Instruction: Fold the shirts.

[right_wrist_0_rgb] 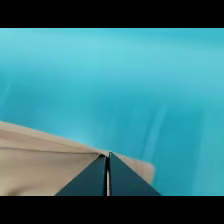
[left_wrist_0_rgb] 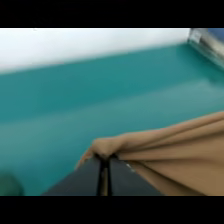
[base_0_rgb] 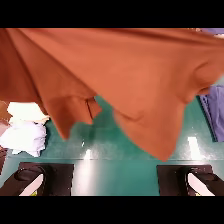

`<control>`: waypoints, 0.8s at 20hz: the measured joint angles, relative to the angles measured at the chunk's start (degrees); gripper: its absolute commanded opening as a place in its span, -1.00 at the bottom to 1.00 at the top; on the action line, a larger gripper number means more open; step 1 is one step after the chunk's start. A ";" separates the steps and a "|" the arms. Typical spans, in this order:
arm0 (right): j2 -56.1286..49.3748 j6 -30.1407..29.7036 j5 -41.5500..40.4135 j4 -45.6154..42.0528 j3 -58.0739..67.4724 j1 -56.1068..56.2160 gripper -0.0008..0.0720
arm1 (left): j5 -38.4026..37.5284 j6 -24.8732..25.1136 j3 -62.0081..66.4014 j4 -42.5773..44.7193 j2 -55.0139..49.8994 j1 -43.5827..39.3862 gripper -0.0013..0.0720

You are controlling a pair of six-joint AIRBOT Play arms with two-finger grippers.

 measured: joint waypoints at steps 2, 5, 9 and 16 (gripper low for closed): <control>-2.25 0.20 0.70 -1.25 -5.27 4.13 -0.94 | -1.33 -0.02 -8.70 -0.59 -0.63 0.00 -0.91; -3.78 1.29 -0.20 -4.63 -15.10 9.64 -0.94 | -3.32 0.85 -22.71 -1.62 -1.09 0.02 -0.90; -2.69 2.36 -1.18 -6.51 -26.49 13.73 -0.94 | -5.55 4.33 -37.42 -7.30 -1.31 -0.02 -0.90; 1.51 3.93 -4.46 -6.47 -36.70 11.15 0.05 | -1.38 6.88 -45.00 -11.65 -1.33 -0.07 0.54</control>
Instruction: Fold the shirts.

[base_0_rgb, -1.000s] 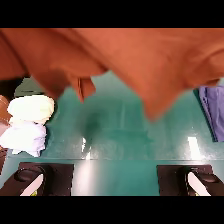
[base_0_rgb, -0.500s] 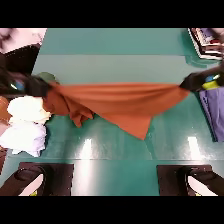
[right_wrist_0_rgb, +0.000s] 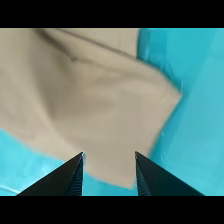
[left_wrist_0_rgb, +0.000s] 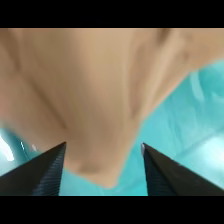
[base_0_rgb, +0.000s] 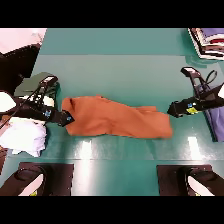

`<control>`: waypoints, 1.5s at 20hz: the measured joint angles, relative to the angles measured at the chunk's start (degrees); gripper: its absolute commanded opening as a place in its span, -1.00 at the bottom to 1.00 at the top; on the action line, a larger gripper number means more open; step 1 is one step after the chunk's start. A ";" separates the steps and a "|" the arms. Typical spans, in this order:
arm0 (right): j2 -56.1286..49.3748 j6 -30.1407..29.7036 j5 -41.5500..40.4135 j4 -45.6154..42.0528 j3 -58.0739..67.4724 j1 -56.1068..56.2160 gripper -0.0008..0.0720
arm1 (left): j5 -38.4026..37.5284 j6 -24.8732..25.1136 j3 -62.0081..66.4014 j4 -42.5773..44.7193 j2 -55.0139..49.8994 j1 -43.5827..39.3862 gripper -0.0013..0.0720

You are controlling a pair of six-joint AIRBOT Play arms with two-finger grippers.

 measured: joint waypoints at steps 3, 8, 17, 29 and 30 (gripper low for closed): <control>1.05 -0.02 -1.07 3.63 -0.90 -4.33 0.05 | 6.95 -2.80 1.18 5.01 -1.20 0.02 0.54; 0.26 -1.11 -1.68 8.02 -1.33 -8.50 0.05 | 14.12 -7.41 7.34 12.07 -12.00 2.86 0.54; -3.58 -1.46 -3.02 9.49 -1.40 -5.38 0.05 | 11.06 -0.61 15.23 5.33 -34.53 14.38 0.54; -5.27 -2.38 -1.46 9.14 -3.41 -13.07 0.44 | 7.45 3.37 21.18 2.03 -37.40 13.86 -0.90; -5.27 -2.82 -0.94 9.11 -4.96 -15.43 0.44 | 7.28 3.41 22.27 1.84 -36.89 13.86 -0.90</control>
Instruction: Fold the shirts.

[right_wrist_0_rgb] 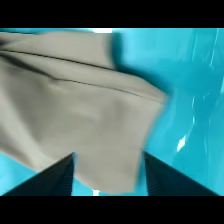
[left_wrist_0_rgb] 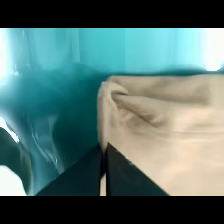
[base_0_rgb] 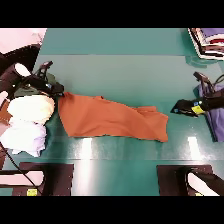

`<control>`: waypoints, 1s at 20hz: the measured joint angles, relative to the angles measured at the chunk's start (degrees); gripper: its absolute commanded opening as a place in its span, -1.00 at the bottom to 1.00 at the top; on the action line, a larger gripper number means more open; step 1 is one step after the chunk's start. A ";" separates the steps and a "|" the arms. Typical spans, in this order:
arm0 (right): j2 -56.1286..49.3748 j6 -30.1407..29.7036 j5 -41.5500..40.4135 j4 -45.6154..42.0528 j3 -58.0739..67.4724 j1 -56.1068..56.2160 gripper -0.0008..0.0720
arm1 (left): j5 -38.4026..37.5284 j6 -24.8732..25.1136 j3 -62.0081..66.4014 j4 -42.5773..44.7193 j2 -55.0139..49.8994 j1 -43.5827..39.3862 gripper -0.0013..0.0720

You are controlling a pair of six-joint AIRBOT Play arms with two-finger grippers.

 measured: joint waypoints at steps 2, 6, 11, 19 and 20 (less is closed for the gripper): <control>-0.31 -1.09 -0.39 0.20 -3.52 -4.13 0.43 | -0.55 0.02 1.75 -0.48 1.16 0.00 -0.90; -4.37 -4.07 -4.02 3.52 -8.70 -8.46 0.43 | -1.16 0.02 3.10 -1.60 2.14 0.00 -0.90; -13.38 -6.69 -9.14 8.61 -8.04 -5.68 0.23 | -1.55 -0.17 3.52 -2.40 2.43 0.00 -0.90; -17.42 -8.52 -13.22 10.08 -2.99 0.79 -0.94 | -1.42 -0.28 3.58 -2.27 5.01 0.00 -0.90; -16.11 -8.66 -13.44 10.03 -2.05 0.83 -0.94 | -1.03 -0.39 3.69 -1.77 6.80 0.00 -0.90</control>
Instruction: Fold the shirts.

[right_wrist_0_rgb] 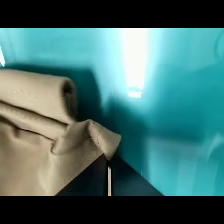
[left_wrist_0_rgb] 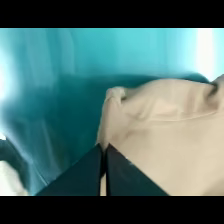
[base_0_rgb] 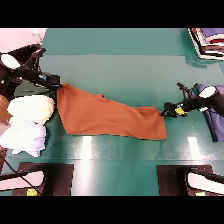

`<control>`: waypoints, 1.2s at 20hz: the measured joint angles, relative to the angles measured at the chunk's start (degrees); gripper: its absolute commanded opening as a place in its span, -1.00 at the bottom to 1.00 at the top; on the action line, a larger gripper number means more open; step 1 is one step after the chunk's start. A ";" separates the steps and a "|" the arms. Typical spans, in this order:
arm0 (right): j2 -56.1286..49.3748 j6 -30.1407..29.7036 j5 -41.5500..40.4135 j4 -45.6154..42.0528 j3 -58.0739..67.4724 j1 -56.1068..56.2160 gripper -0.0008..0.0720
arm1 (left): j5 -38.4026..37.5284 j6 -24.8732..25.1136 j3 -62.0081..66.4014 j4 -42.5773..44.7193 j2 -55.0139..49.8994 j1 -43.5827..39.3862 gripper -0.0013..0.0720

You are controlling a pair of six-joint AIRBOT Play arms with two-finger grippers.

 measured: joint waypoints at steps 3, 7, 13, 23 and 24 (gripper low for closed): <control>6.19 -0.24 0.39 -0.83 5.14 -1.11 -0.94 | 1.49 0.02 2.05 1.40 7.48 0.00 -0.90; 18.05 -0.39 1.68 -2.03 17.38 -4.44 -0.94 | 4.22 -0.70 9.90 2.16 18.91 0.00 -0.90; 32.09 -0.48 3.43 -2.47 35.10 -11.21 -0.95 | 6.40 -3.58 28.09 2.38 30.84 0.00 -0.91; 25.31 -0.04 11.69 -2.19 62.36 -22.10 -0.95 | 6.86 -7.26 39.67 1.73 31.15 -0.02 -0.91; 23.19 0.22 12.55 -2.10 62.69 -21.86 -0.95 | 5.75 -7.37 37.88 1.51 29.90 -0.02 -0.91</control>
